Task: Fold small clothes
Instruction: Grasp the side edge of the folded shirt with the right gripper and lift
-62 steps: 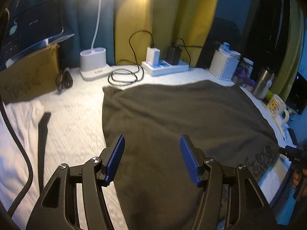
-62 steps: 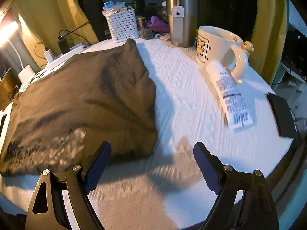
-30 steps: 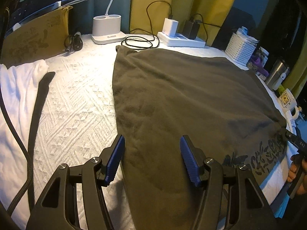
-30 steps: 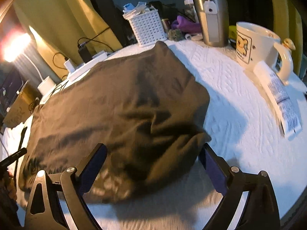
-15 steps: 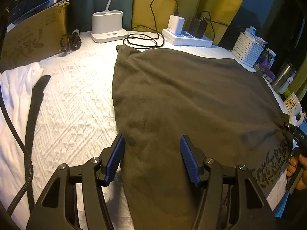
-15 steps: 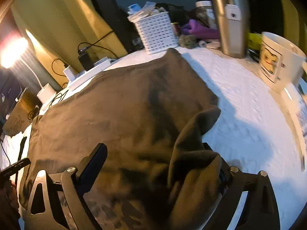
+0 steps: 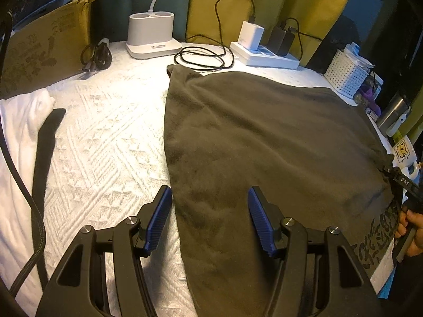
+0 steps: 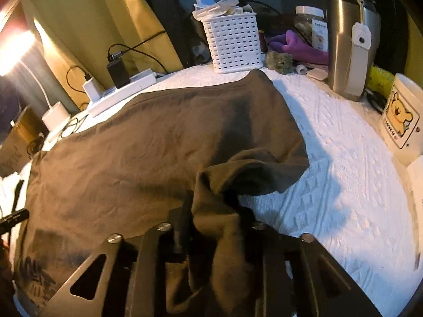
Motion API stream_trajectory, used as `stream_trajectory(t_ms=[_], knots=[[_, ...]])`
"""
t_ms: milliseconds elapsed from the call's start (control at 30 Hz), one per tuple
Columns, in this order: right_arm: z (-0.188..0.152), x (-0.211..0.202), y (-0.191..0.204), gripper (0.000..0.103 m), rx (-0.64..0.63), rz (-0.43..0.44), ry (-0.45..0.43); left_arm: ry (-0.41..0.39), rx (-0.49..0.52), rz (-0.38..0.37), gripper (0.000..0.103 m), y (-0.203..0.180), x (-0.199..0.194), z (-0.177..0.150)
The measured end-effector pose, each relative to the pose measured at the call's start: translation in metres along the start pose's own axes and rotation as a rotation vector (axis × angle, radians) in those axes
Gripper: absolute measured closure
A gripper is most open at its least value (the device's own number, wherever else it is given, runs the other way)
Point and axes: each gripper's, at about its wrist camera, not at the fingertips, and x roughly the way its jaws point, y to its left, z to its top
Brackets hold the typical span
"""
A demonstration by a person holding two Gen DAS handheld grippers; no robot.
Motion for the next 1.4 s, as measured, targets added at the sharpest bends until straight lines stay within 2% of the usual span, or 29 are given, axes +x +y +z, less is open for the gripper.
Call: stream_trajectory(t_ms=[300, 500, 733, 1100, 1400], knots=[[0.015, -0.017, 0.017, 0.088, -0.012, 0.006, -0.030, -0.042, -0.003, -0.017, 0.043, 0.014, -0.014, 0.003], [0.032, -0.033, 0.054, 0.088, -0.072, 0.016, -0.076, -0.068, -0.003, -0.036, 0.043, 0.023, -0.022, 0.001], [0.037, -0.043, 0.116, 0.089, -0.180, 0.059, -0.094, -0.105, 0.004, -0.067, 0.043, 0.034, -0.037, -0.002], [0.004, -0.032, 0.214, 0.089, -0.379, 0.134, -0.031, -0.146, -0.029, -0.092, 0.043, 0.055, -0.057, -0.013], [-0.032, -0.011, 0.264, 0.089, -0.484, 0.147, 0.046, -0.166, -0.052, -0.097, 0.043, 0.073, -0.069, -0.025]])
